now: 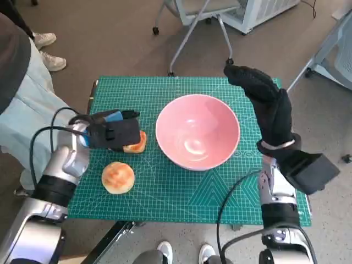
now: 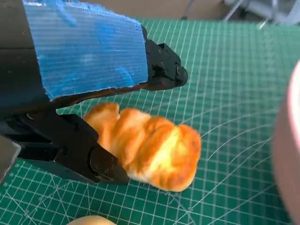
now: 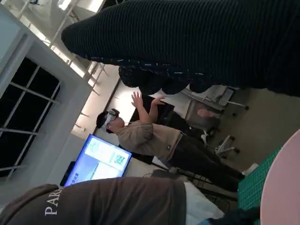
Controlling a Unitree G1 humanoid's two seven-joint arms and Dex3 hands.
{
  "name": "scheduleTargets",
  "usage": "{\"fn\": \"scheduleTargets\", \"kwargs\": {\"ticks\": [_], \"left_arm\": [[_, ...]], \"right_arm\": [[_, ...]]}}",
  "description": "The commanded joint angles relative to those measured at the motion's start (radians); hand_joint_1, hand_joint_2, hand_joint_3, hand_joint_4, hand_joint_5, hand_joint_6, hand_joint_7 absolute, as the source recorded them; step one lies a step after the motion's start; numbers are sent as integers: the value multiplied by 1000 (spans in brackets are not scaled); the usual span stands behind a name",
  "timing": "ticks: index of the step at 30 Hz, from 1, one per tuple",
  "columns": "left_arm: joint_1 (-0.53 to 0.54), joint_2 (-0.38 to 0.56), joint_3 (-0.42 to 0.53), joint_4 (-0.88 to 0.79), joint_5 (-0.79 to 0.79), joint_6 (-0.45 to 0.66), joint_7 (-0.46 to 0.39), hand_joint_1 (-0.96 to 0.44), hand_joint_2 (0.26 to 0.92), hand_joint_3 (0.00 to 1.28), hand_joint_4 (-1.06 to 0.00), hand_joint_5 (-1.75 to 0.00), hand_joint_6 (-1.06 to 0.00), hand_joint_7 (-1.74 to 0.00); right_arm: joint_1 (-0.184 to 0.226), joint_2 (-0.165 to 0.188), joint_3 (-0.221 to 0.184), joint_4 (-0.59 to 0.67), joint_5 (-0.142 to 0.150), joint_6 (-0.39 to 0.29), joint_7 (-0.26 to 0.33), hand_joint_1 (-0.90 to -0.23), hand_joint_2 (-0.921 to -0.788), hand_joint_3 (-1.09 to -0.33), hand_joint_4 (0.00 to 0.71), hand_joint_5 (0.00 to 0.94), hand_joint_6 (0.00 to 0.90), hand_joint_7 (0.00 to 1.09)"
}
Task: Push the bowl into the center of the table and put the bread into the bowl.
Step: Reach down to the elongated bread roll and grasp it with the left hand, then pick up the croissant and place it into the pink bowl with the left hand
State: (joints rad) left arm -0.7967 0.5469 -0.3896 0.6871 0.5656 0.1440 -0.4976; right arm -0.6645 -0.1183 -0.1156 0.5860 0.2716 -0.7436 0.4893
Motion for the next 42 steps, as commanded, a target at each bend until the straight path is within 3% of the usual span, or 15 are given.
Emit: {"fn": "scheduleTargets", "kwargs": {"ticks": [1, 13, 23, 25, 27, 28, 29, 32, 37, 42], "left_arm": [[-46, -22, -27, 83, 26, -17, 20, 12, 791, 16, -248, -9, -325, -17], [-70, -44, -63, 181, 53, -33, 62, -5, 816, 25, -342, -23, -453, -42], [-67, -43, -89, 209, 83, -55, 90, 5, 828, 26, -647, -107, -632, -77], [-72, -44, -92, 227, 87, -67, 109, 5, 836, 23, -700, -213, -679, -98], [-76, -46, -95, 246, 91, -82, 134, 6, 849, 18, -673, -480, -721, -142], [-78, -46, -96, 254, 92, -89, 146, 135, 875, 47, -664, -761, -742, -215], [-79, -46, -96, 261, 93, -99, 163, 181, 884, 58, -660, -862, -729, -279], [-76, -42, -92, 265, 96, -125, 204, 60, 908, 88, -670, -1156, -630, -823], [-55, -15, -65, 210, 83, -174, 258, 11, 918, 62, -705, -1211, -636, -1034], [-22, 19, -16, 94, 52, -198, 264, 4, 917, 49, -711, -1173, -659, -1098]], "right_arm": [[23, -2, -1, -4, -3, 17, -3, -683, -921, -804, 163, 1, -1, 579], [25, 0, -4, -1, -3, 12, -5, -683, -921, -804, 163, 1, -1, 579], [25, 4, -3, -1, -6, 11, -9, -683, -921, -805, 163, 1, -1, 579], [24, 5, -2, -1, -7, 12, -11, -683, -921, -805, 163, 1, -1, 579], [23, 6, -2, -1, -8, 12, -12, -683, -921, -805, 163, 1, -1, 579], [23, 6, -2, -1, -8, 12, -12, -683, -921, -805, 163, 1, -1, 579], [23, 6, -1, -2, -8, 12, -12, -683, -921, -805, 163, 1, -1, 579], [24, 6, -1, -3, -8, 12, -12, -684, -921, -804, 163, 1, -1, 579], [23, 5, -2, 2, -5, 12, -9, -686, -921, -804, 164, 1, -1, 579], [22, 4, -3, 4, 0, 16, -5, -686, -921, -804, 163, 0, -1, 579]]}}
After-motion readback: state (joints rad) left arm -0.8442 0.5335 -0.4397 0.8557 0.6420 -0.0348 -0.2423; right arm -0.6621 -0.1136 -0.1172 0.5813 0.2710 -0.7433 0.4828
